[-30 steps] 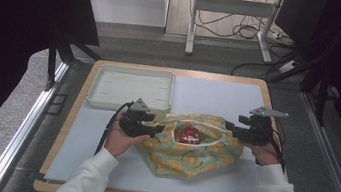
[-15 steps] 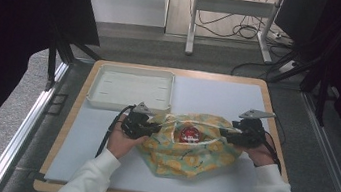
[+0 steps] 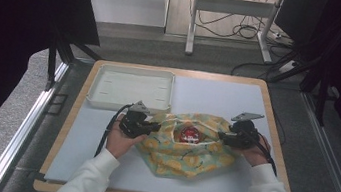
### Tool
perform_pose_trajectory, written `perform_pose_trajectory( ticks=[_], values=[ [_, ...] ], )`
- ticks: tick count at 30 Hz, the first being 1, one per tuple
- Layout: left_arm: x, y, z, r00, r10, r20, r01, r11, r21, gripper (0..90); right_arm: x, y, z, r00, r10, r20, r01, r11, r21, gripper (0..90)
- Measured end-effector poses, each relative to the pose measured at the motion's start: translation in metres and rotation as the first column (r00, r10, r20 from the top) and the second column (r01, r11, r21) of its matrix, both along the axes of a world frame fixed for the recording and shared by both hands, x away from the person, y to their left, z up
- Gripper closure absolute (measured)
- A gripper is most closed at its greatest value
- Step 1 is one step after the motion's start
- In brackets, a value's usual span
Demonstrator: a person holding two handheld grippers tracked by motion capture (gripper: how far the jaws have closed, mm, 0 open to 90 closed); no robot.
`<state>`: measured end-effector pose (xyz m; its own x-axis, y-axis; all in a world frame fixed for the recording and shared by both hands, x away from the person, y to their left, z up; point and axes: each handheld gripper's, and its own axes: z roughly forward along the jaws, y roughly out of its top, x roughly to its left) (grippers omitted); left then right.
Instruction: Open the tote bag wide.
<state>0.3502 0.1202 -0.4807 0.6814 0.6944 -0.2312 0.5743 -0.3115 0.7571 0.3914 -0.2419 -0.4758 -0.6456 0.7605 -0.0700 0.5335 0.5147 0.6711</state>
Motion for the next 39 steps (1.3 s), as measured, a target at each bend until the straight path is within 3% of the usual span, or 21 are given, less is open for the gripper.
perform_pose_trajectory(
  ticks=[4,7,14,20,25,39],
  values=[
    [0.0,0.0,0.0,1.0,-0.003,-0.004,0.003,1.0,-0.008,88.6,0.003,0.003,-0.006,0.9998,0.006,-0.02,-0.006,1.0,0.001,47.1],
    [0.0,0.0,0.0,1.0,-0.005,-0.004,0.005,0.9999,-0.01,88.7,0.003,0.007,-0.004,0.9999,0.013,-0.005,-0.013,0.9999,-0.002,51.6],
    [0.0,0.003,0.002,1.0,-0.005,-0.007,0.005,0.9997,-0.023,88.7,0.005,0.009,-0.008,0.9993,0.004,-0.038,-0.005,1.0,-0.004,74.7],
    [0.0,0.006,0.004,1.0,0.0,-0.005,0.0,0.9993,-0.038,88.7,0.004,0.003,-0.002,0.9997,0.006,-0.025,-0.004,0.9984,0.057,85.1],
    [-0.002,0.007,0.006,1.0,-0.003,0.007,0.003,0.9992,-0.04,88.9,0.001,-0.005,0.004,0.9999,-0.014,-0.004,0.014,0.9933,0.115,86.7],
    [-0.015,0.022,0.019,0.9983,0.006,0.057,0.001,0.9931,-0.118,89.6,-0.017,-0.025,0.023,0.9965,-0.033,0.077,0.013,0.9687,0.248,87.2]
  ],
)
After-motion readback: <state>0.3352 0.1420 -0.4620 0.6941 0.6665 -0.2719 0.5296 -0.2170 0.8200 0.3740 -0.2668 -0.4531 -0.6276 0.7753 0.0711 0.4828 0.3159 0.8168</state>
